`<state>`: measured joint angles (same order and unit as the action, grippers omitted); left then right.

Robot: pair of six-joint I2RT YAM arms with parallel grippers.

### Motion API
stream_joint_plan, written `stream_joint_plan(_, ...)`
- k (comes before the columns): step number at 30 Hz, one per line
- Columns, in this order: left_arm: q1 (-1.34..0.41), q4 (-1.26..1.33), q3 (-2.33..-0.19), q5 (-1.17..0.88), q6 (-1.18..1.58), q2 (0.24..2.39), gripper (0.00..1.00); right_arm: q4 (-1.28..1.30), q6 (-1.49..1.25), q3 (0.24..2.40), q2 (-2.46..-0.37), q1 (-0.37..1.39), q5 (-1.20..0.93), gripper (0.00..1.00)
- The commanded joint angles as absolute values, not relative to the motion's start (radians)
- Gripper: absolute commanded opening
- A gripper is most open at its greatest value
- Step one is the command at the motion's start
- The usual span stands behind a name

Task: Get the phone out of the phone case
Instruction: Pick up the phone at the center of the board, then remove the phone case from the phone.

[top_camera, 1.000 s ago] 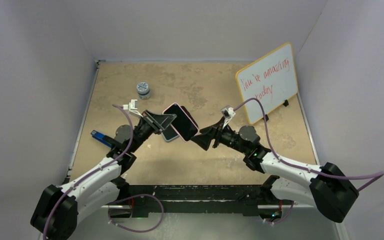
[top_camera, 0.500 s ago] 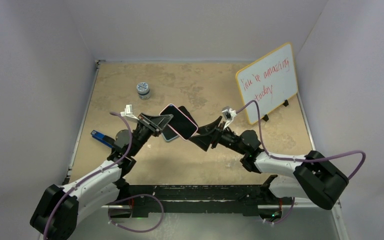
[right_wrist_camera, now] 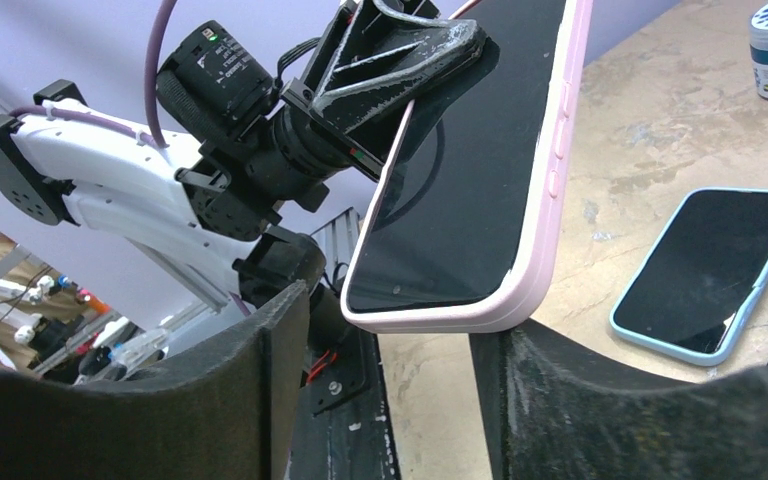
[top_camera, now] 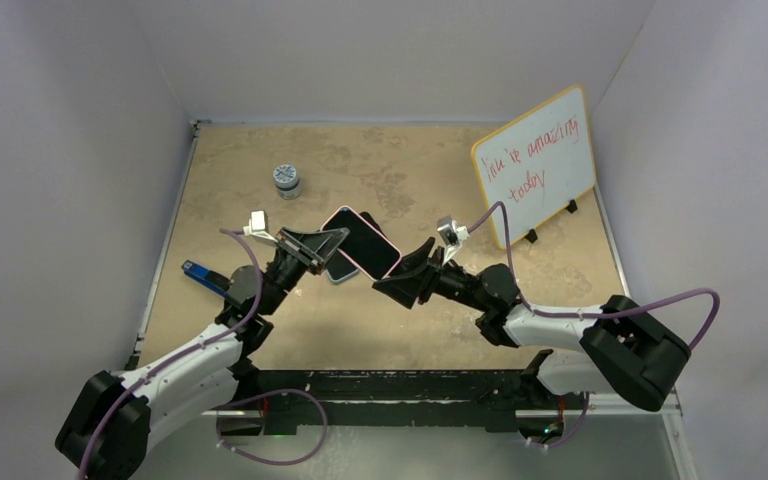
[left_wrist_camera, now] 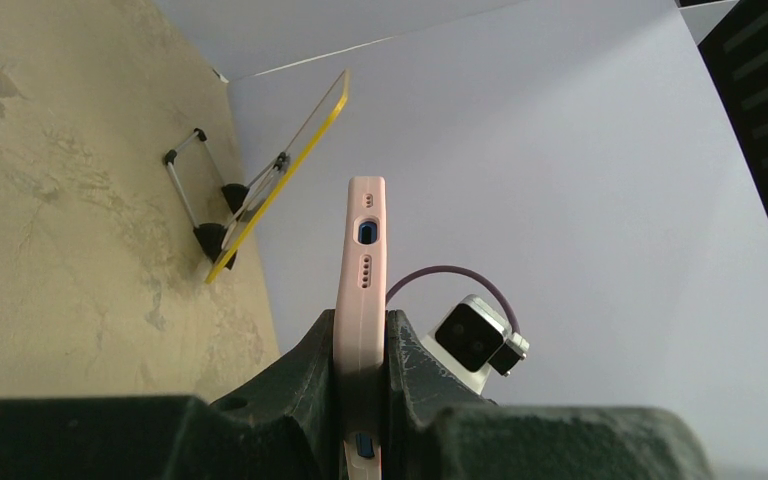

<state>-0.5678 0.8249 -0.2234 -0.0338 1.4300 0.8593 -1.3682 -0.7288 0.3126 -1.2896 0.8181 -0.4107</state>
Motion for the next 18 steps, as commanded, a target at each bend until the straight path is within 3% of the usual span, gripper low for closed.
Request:
stream_joint_plan(1,-0.582,0.936,-0.241,-0.016,1.465,0.831,0.0,-1.441,-0.69,0.343,-1.288,0.825,-0.418,0.57)
stream_joint_plan(10,-0.604,0.897,-0.257,-0.058,1.441,0.841,0.0,-1.429,-0.654,0.348,-1.291,0.825,-0.386,0.47)
stream_joint_plan(18,-0.602,0.808,-0.275,-0.12,1.376,0.837,0.0,-1.344,-0.541,0.361,-1.281,0.824,-0.431,0.18)
